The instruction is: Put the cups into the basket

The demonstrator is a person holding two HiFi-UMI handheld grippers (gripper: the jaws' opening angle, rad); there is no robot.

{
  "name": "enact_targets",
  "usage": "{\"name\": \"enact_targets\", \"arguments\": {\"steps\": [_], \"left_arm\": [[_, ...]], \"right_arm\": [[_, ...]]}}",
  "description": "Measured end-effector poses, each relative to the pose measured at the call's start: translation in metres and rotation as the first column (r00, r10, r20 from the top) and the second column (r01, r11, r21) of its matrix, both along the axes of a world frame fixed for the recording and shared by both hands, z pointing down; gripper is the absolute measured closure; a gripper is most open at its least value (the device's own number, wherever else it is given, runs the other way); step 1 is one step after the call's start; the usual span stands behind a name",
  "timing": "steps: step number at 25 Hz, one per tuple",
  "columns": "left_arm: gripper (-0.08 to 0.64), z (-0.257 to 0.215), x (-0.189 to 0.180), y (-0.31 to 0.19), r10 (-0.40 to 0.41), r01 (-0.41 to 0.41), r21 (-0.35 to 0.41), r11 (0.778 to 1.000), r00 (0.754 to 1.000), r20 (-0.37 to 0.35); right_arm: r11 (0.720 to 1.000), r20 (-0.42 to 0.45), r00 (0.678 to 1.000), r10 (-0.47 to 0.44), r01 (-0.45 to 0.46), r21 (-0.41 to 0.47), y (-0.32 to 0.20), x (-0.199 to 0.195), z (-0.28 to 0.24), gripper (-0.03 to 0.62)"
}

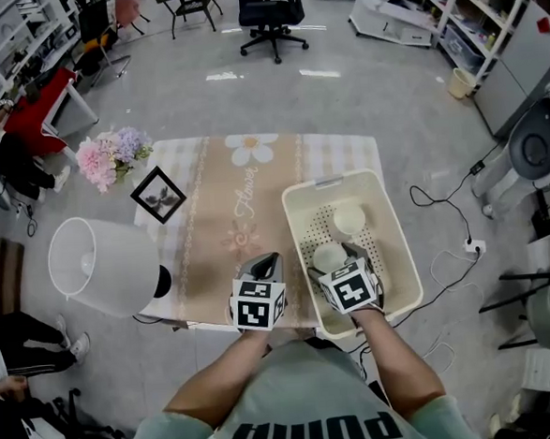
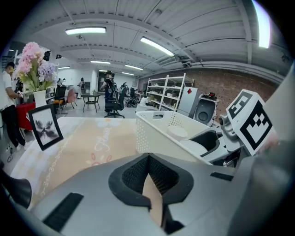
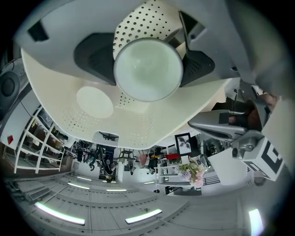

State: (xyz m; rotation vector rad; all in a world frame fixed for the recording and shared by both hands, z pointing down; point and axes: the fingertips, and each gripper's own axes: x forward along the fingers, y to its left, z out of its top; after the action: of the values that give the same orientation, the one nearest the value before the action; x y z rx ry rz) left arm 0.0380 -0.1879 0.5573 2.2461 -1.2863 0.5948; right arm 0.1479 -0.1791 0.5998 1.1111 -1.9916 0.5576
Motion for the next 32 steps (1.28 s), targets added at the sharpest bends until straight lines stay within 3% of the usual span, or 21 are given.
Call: {"name": "enact_targets", "arguments": {"steps": [23, 32], "left_arm": [[0.555, -0.015, -0.004, 0.002, 0.013, -0.013, 0.034, 0.999, 1.000, -0.010], [0.555, -0.027, -0.012, 0.008, 0.022, -0.021, 0.064, 0.998, 1.000, -0.022]], "right_arm": [[0.994, -0.072, 0.997, 0.006, -0.014, -0.110, 0.010, 0.008, 0.015, 0.199], [0.999, -0.018, 0.999, 0.030, -0.030, -0.022, 0.017, 0.002, -0.024, 0.199]]}}
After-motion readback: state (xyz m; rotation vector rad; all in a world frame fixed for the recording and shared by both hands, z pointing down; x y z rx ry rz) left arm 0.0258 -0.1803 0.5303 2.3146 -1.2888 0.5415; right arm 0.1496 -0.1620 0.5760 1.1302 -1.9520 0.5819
